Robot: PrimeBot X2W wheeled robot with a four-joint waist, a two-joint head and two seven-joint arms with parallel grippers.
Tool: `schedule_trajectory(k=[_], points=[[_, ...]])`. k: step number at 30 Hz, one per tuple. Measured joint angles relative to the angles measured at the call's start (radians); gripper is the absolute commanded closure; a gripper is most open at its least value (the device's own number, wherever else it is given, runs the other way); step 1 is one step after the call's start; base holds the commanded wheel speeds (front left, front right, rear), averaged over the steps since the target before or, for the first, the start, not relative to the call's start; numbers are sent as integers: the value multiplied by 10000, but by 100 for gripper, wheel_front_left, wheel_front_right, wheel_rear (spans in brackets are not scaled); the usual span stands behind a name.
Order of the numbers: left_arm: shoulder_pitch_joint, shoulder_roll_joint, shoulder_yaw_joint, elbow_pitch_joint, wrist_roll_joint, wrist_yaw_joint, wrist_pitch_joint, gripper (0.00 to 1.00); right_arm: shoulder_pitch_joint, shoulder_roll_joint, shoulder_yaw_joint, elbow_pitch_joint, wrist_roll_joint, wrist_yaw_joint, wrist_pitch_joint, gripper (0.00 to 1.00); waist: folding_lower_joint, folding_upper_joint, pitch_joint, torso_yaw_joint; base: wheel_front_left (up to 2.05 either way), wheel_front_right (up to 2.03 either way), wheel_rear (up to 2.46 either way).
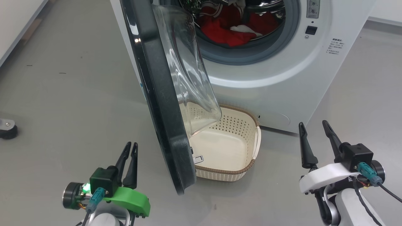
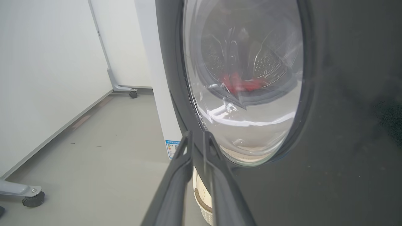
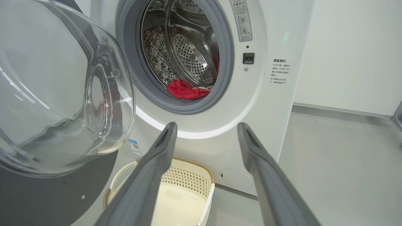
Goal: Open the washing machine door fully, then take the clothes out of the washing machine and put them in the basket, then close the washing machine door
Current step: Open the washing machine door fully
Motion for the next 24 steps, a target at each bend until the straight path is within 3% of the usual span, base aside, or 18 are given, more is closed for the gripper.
schedule_trajectory(k=[15,24], points=[[-2,0,115,-247,31,12,0,100,2,203,-100,82,-268,318,0,0,0,0,3,58,0,0,0],[-133,-2,550,-1415,224,128,0,100,13,282,-153,167,-418,499,0,0,0,0,-28,157,0,0,0]])
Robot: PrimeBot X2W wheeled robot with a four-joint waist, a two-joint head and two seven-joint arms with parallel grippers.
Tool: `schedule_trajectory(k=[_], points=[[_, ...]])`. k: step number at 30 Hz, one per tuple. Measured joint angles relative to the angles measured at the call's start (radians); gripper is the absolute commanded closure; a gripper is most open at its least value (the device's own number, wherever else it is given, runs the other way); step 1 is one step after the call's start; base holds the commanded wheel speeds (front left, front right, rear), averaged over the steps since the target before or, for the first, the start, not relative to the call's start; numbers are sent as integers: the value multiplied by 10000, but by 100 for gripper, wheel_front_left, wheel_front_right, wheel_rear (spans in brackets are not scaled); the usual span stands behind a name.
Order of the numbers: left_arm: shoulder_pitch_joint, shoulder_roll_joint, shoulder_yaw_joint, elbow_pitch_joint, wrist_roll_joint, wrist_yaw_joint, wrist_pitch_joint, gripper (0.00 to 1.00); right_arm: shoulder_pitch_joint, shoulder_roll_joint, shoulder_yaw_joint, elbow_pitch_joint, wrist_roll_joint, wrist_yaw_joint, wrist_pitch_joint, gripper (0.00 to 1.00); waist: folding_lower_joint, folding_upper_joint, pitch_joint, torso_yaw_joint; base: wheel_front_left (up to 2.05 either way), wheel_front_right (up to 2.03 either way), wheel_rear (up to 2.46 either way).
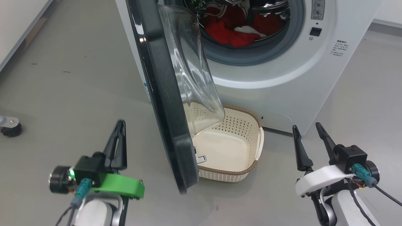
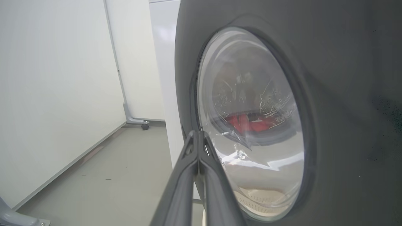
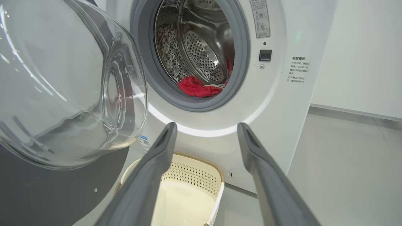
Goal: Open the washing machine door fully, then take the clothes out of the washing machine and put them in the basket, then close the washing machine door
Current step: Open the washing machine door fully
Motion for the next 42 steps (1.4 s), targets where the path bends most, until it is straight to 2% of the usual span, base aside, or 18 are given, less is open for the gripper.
schedule_trajectory(k=[10,15,21,27,32,42], points=[[-926,-2,207,-2815,675,46,-56,100,144,125,-33,75,-86,132,0,0,0,0,-117,82,0,0,0],[-1230,-2,-125,-4128,905,40,-59,100,187,151,-104,140,-102,217,0,0,0,0,-211,100,0,0,0],[-1254,8,-1252,-4980,828,-504,-59,100,194,251,-69,226,-199,339,0,0,0,0,-367,10,0,0,0],[-894,17,-2765,-5047,502,-1227,-38,100,259,284,-115,242,-268,347,8,0,0,0,-453,-122,0,0,0],[-363,82,-3647,-4823,194,-1801,608,100,362,303,-121,242,-270,349,8,0,0,0,-455,-187,0,0,0],[589,293,-4729,-4236,-520,-1939,2021,100,371,339,-157,228,-370,433,10,0,0,0,-301,-266,0,0,0]])
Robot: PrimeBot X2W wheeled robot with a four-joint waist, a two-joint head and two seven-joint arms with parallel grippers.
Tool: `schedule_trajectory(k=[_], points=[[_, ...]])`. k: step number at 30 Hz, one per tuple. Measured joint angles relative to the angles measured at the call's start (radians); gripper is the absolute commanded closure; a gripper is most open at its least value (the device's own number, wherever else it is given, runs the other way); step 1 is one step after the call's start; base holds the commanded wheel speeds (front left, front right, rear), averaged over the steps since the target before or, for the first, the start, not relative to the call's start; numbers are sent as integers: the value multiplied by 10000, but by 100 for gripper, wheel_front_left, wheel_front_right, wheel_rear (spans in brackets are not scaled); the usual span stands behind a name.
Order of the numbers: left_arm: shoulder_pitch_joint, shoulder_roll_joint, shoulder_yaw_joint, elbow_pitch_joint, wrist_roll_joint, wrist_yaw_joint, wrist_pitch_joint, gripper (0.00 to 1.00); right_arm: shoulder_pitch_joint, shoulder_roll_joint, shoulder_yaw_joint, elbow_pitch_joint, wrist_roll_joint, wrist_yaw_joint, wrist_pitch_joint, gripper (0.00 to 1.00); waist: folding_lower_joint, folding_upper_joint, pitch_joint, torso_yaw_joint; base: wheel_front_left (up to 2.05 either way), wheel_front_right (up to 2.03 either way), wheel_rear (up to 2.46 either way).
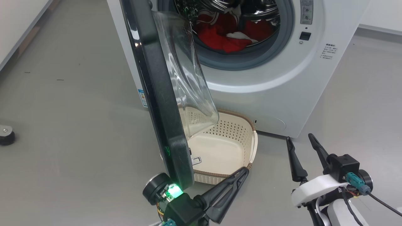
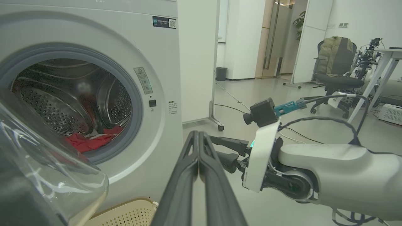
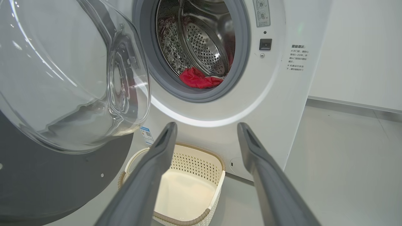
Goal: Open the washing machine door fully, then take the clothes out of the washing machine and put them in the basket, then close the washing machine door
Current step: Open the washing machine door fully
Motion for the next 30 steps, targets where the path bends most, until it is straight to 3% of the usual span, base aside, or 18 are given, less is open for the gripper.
schedule_trajectory(k=[10,30], points=[[319,219,165,604,-328,-36,698,100,-4,6,-146,2,-65,13,0,0,0,0,156,20,0,0,0],[452,222,1022,1300,-431,633,800,100,-41,31,-297,6,-140,90,0,0,1,0,385,-25,0,0,0]])
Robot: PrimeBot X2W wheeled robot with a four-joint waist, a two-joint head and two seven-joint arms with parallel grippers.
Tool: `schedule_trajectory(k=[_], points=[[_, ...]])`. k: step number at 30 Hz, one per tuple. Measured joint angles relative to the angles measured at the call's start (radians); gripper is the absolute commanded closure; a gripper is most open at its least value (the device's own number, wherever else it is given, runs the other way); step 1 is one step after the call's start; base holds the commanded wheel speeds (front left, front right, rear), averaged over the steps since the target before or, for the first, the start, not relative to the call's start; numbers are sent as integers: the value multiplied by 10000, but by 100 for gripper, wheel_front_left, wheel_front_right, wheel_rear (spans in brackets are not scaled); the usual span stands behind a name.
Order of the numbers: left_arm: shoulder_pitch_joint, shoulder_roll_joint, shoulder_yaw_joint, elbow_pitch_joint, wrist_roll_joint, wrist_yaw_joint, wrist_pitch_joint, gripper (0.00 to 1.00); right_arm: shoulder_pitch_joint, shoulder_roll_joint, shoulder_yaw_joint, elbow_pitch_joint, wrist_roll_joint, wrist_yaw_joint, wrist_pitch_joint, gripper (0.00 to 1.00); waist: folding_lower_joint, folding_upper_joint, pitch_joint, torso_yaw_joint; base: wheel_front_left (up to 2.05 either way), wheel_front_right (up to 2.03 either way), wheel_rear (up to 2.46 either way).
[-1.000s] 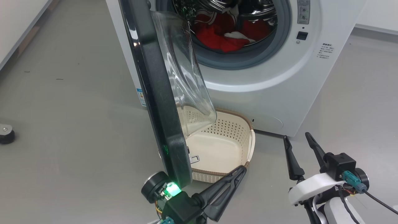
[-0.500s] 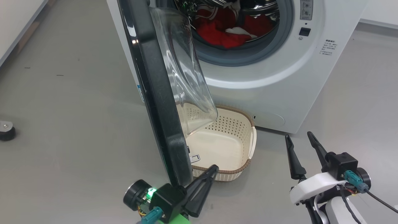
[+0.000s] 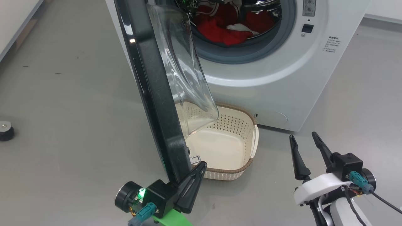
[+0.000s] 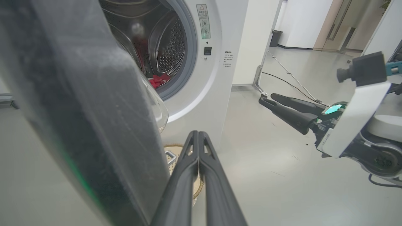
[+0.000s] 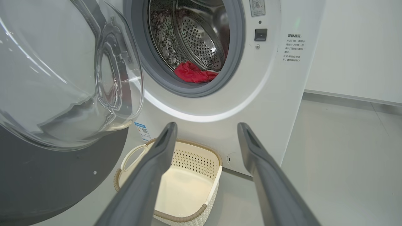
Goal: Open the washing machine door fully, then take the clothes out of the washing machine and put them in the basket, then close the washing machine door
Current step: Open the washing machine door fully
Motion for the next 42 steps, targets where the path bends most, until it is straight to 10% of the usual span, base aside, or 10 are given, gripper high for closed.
schedule_trajectory(k=[42], points=[[15,-159,449,543,-38,731,-355,100,-33,52,-240,21,-27,173,0,0,0,0,-65,260,0,0,0]])
